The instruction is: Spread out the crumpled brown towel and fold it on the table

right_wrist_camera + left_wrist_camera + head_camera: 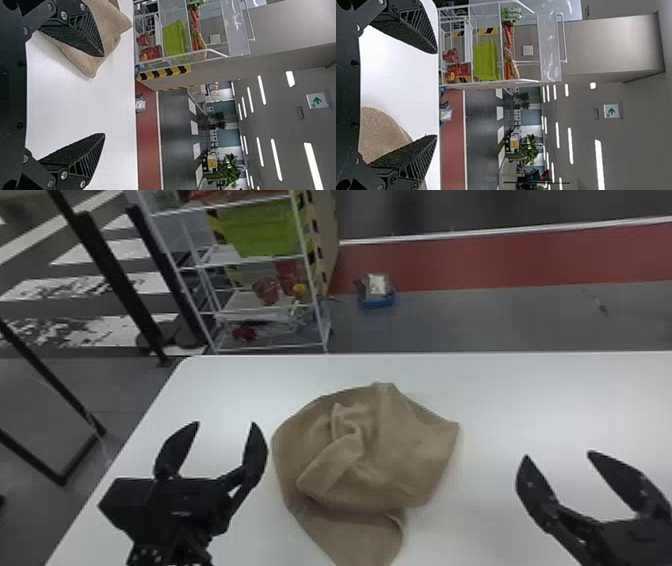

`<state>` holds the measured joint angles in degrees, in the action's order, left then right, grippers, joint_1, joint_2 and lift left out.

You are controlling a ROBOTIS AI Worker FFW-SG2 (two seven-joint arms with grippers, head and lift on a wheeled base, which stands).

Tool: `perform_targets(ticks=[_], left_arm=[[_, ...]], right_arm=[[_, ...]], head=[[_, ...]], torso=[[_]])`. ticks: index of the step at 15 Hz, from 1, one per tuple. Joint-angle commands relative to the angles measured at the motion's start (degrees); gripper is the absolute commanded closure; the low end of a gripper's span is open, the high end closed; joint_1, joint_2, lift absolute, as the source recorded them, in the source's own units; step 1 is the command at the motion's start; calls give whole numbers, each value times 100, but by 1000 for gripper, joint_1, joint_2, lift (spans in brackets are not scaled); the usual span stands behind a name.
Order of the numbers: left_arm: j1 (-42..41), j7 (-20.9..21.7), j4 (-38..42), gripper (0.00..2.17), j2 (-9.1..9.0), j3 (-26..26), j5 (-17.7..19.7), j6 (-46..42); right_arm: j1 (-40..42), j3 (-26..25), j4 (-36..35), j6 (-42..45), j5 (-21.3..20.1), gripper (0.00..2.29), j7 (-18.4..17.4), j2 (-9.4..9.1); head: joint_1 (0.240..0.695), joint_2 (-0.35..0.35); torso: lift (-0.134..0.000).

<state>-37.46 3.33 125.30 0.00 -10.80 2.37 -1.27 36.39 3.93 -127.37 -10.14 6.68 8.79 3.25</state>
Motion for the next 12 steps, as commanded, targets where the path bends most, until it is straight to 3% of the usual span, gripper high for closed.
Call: perform_targets(ticks=[1,12], left_arm=[[20,1,-15,144,-15,-1,0,0],[29,71,-6,144,-15,17,0,0]], right_arm=[[-9,-24,1,-1,0,191,0,0],[-80,-103,45,473,9,191,62,62]], head=[[695,221],[695,204]], torso=[[-124],[-124]])
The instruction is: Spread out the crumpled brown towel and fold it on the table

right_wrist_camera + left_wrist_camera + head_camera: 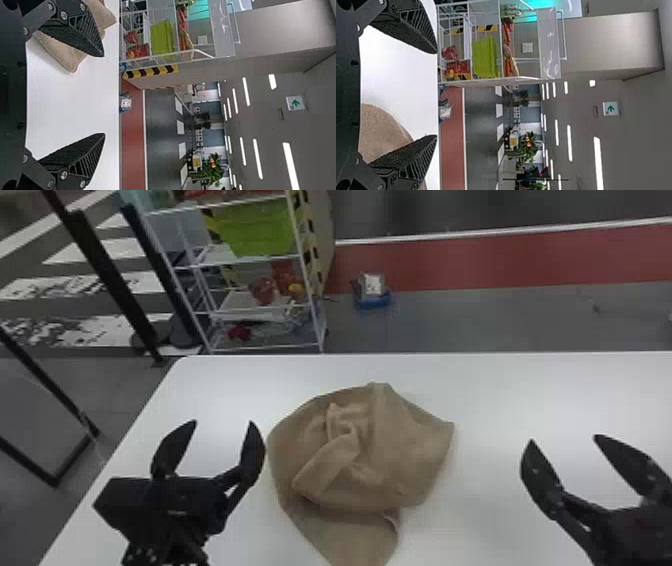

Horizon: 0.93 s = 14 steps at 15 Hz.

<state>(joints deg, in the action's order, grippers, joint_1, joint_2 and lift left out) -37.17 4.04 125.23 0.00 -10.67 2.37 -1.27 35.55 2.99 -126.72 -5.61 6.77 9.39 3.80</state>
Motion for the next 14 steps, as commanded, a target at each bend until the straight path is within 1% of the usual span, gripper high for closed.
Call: perform_targets(ticks=[1,3,5,7,8,11,12,13,14], left_arm=[[0,0,1,144,-15,4,0,0],[0,18,-7,144,-15,12,9,0],[9,185,-34,134,-15,30,132,35],[140,396,-78,137,-15,65,167,615],[228,422,-139,137,-15,118,141,861],[422,651,-368,147,-15,206,115,1090],[518,747,-447,147,-15,215,159,1213],[615,765,-508,157,-15,232,141,1336],[756,818,-570,198,-15,258,106,1670]], right_arm=[[5,-9,-19,20,0,191,1,-2],[14,-9,-28,20,0,191,19,-2],[31,-9,-46,20,0,191,19,-2],[58,-36,-72,20,0,191,19,-2],[75,-44,-81,20,0,191,28,-2],[119,-115,-81,20,0,191,45,-2],[128,-167,-81,20,0,191,45,7],[137,-211,-72,20,9,191,54,7],[137,-282,-46,20,26,191,98,7]], head=[[695,202],[695,200],[695,198],[695,191],[695,179],[695,159],[695,150],[695,142],[695,132]], torso=[[-124],[-124],[-124],[-124],[-124],[-124],[-124],[-124],[-124]])
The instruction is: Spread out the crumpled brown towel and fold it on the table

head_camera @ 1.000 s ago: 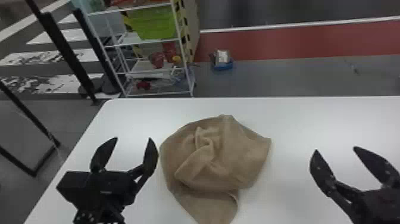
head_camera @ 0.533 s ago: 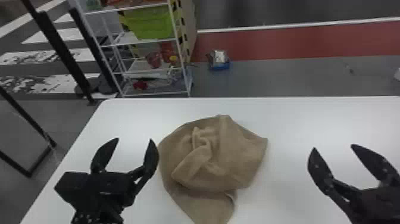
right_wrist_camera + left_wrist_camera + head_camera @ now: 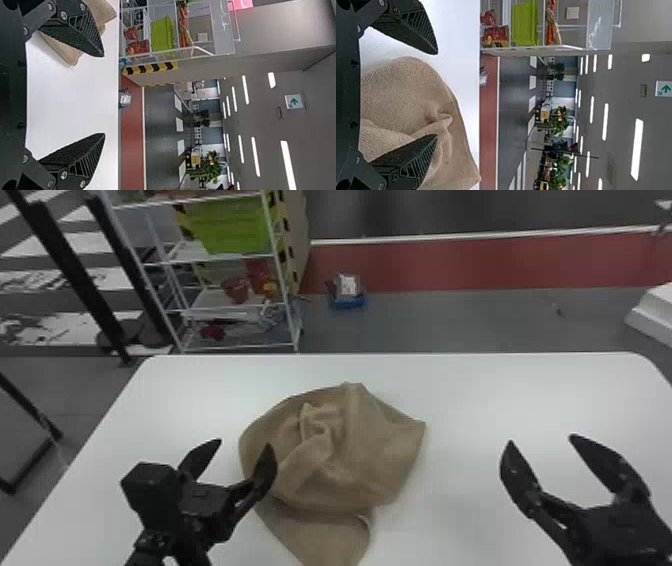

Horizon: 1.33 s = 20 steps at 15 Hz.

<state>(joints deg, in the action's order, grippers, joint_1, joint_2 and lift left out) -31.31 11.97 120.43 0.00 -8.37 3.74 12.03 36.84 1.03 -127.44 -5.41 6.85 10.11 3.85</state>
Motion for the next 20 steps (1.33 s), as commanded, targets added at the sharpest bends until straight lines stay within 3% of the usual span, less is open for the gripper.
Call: perform_targets(ticks=[1,7,10,13,14,17,18,19,20], left_arm=[[292,60,-143,208,-15,29,-40,552],[1030,42,-1066,235,-15,11,-339,622],[1118,7,-1154,640,-15,-33,-357,604],[1127,7,-1127,1393,-15,-94,-357,587],[1118,25,-1119,1436,-15,-94,-374,604],[1189,-142,-1136,1396,-15,-42,-524,604],[1197,-256,-1136,890,-15,-15,-524,587],[1224,-186,-1136,630,-15,-15,-524,587],[1241,-177,-1145,626,-15,-15,-559,604]], right_arm=[[8,-156,61,0,19,191,35,2],[8,-402,184,0,36,191,52,2],[-28,-411,184,0,45,191,52,2],[-107,-402,264,0,45,191,52,-7],[-142,-402,307,17,62,191,52,-7],[-186,-411,360,88,89,188,61,2],[-195,-420,360,88,98,188,61,2],[-195,-446,369,88,115,188,79,11],[-203,-464,378,88,142,188,105,11]], head=[[695,116],[695,71],[695,68],[695,75],[695,77],[695,80],[695,80],[695,82],[695,85]], torso=[[-124],[-124],[-124],[-124],[-124],[-124],[-124],[-124],[-124]])
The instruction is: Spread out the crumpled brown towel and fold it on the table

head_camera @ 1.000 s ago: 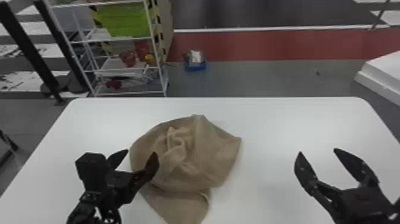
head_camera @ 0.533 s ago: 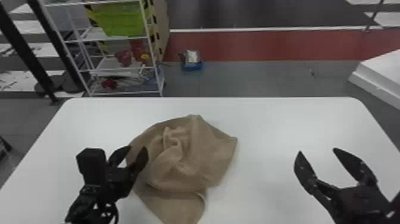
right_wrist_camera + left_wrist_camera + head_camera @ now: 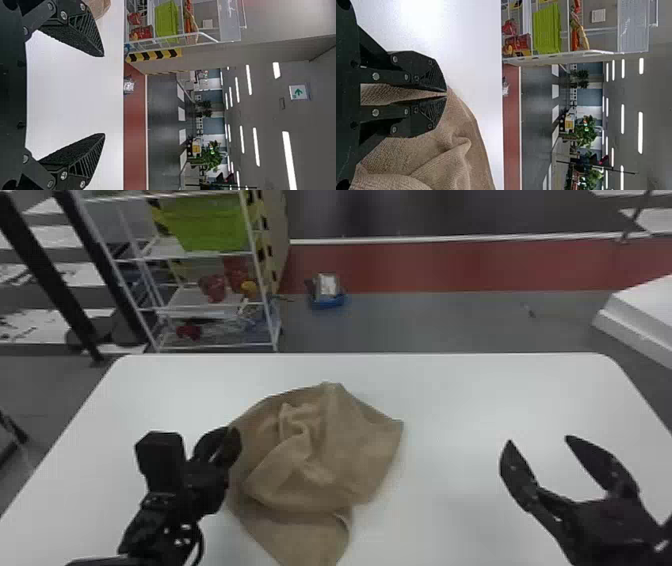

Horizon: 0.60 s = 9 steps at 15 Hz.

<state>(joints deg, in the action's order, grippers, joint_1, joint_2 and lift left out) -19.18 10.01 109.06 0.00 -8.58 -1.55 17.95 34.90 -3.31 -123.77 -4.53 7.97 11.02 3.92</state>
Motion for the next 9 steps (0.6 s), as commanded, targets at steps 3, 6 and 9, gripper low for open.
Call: perform_targets(ticks=[3,6,9], left_arm=[[134,37,-78,505,-15,5,-214,100],[178,142,-148,508,-15,5,-232,258],[204,283,-201,917,-15,-3,-249,504]], right_arm=[[-10,-29,28,35,47,188,40,4],[-1,-47,54,88,118,188,58,4],[8,-64,37,141,161,188,58,4]], head=[[695,79],[695,78],[695,73]], torso=[[-124],[-124],[-124]])
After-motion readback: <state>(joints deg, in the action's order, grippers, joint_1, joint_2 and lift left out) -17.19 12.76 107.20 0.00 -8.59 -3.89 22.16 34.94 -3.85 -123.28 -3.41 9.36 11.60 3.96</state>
